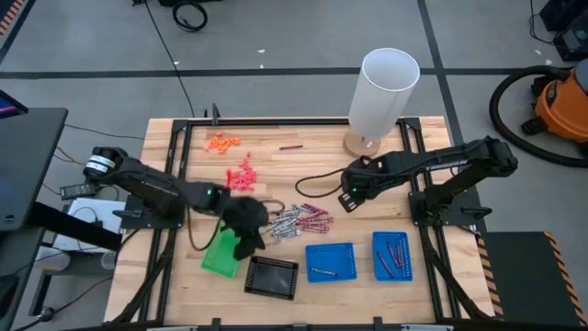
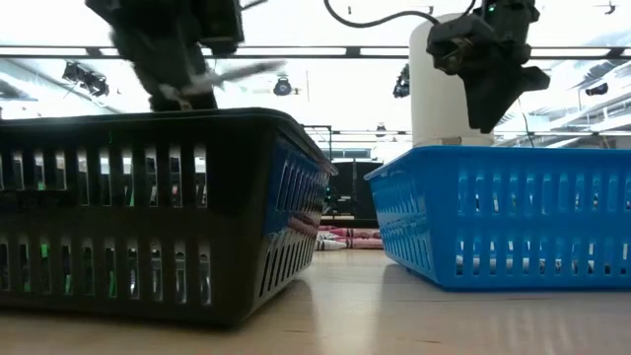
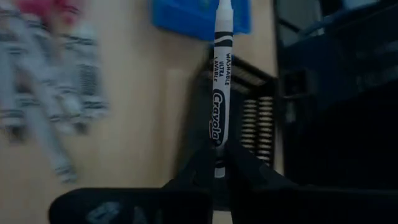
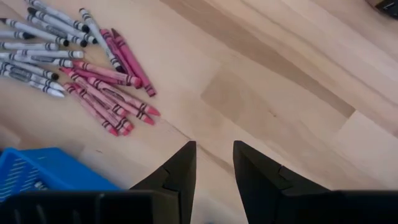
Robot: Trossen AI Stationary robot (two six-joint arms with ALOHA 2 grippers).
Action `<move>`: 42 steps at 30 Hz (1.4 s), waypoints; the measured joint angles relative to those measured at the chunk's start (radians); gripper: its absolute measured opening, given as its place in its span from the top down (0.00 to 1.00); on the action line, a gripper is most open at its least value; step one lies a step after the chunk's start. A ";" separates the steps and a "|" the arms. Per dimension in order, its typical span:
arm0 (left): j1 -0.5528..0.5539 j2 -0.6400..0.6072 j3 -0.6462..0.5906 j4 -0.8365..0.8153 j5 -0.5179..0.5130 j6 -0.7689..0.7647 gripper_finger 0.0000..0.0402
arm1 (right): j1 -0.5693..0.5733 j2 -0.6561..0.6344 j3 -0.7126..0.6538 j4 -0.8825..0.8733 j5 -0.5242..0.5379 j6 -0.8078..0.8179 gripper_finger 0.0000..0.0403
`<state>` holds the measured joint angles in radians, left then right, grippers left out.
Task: Sort crayons
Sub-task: Put the white crayon into the black basket
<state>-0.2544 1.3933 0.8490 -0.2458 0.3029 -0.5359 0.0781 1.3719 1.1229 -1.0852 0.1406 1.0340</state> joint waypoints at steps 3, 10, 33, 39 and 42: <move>-0.078 0.003 0.000 0.021 -0.057 -0.050 0.95 | 0.018 0.000 -0.001 0.007 0.000 0.003 0.72; -0.213 0.058 0.001 0.075 -0.179 -0.168 0.95 | 0.033 0.000 -0.001 0.018 0.005 0.018 0.72; -0.195 0.182 0.062 0.088 -0.118 -0.149 0.63 | 0.034 0.001 -0.002 0.074 -0.002 0.010 0.72; -0.073 0.073 0.063 -0.094 -0.171 -0.032 0.60 | 0.034 0.001 -0.002 0.121 0.031 0.011 0.72; 0.005 0.061 0.063 -0.138 -0.186 0.051 0.60 | 0.034 0.001 -0.002 0.153 0.055 0.018 0.72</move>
<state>-0.2498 1.4547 0.9123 -0.3834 0.1166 -0.4845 0.1120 1.3727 1.1213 -0.9318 0.1959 1.0521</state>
